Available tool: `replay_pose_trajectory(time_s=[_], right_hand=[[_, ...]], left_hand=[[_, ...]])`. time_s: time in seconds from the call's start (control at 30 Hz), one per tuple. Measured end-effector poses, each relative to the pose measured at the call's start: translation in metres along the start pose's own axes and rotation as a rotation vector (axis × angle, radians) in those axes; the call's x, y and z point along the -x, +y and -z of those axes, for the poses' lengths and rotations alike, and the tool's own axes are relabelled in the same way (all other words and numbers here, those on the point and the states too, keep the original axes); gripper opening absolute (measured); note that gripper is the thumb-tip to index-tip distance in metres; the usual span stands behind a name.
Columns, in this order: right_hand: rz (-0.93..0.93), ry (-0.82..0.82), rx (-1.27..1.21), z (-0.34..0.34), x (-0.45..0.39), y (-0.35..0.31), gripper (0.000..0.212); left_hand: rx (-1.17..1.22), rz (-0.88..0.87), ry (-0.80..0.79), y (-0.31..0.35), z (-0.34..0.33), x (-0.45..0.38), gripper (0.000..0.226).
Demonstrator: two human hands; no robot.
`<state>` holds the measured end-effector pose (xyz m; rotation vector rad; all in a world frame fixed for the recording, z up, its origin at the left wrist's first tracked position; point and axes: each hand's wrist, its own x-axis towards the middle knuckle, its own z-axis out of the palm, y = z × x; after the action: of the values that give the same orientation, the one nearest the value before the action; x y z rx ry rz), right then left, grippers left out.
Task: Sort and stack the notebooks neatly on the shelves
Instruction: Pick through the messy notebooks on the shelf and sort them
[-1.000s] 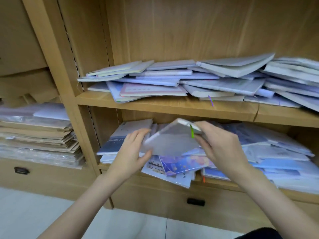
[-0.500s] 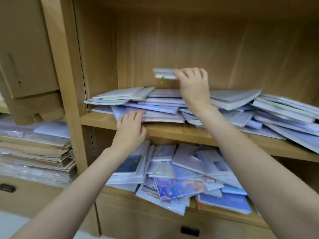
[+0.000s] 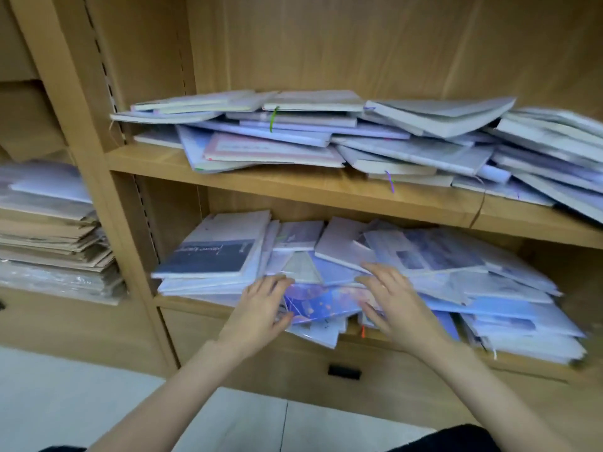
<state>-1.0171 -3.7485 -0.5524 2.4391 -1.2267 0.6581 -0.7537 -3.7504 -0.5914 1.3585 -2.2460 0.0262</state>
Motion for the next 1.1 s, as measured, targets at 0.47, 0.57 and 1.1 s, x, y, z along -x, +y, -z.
replay_pose_trajectory(time_s=[0.47,0.57,1.1], right_hand=[[-0.372,0.087,-0.240,-0.063,0.046,0.022,0.041],[-0.383,0.132,-0.040,-0.045,0.027,0.066,0.046],[0.073,0.147,-0.059,-0.006,0.048,0.037,0.019]], left_hand=[[-0.272,-0.275,-0.123,-0.006,-0.063,-0.029,0.075],[-0.248,-0.293,-0.087,-0.010,-0.063,-0.030,0.063],[1.219,0.721,-0.166,0.061,-0.020,-0.074,0.025]])
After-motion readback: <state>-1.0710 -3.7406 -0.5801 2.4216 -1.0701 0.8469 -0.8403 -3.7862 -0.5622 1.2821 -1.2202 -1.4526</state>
